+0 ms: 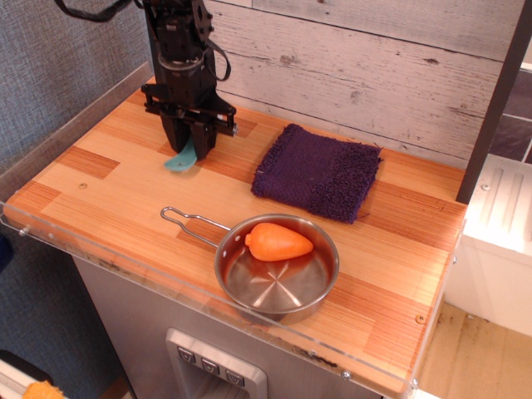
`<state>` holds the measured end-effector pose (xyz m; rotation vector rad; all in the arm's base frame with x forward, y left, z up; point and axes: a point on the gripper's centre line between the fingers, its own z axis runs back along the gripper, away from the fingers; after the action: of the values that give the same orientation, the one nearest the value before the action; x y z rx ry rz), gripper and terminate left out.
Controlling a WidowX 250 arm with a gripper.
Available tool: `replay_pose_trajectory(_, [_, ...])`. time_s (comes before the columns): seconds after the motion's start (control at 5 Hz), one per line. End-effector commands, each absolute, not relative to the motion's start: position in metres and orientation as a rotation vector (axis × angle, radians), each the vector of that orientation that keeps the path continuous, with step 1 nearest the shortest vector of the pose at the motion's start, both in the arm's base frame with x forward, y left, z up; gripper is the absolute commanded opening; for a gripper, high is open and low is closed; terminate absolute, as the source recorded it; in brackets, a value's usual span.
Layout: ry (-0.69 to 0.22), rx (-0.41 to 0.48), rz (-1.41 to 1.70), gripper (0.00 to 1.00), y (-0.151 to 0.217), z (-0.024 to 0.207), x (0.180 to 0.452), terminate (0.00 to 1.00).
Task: Place the brush on top of purple cloth.
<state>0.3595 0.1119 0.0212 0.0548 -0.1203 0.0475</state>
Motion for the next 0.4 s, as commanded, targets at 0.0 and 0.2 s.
replay_pose_trajectory(0.0, [-0.296, 0.021, 0.098, 0.0, 0.076, 0.12, 0.343, 0.0])
replay_pose_trajectory(0.2, [-0.277, -0.016, 0.063, 0.0, 0.027, 0.122, 0.346, 0.0])
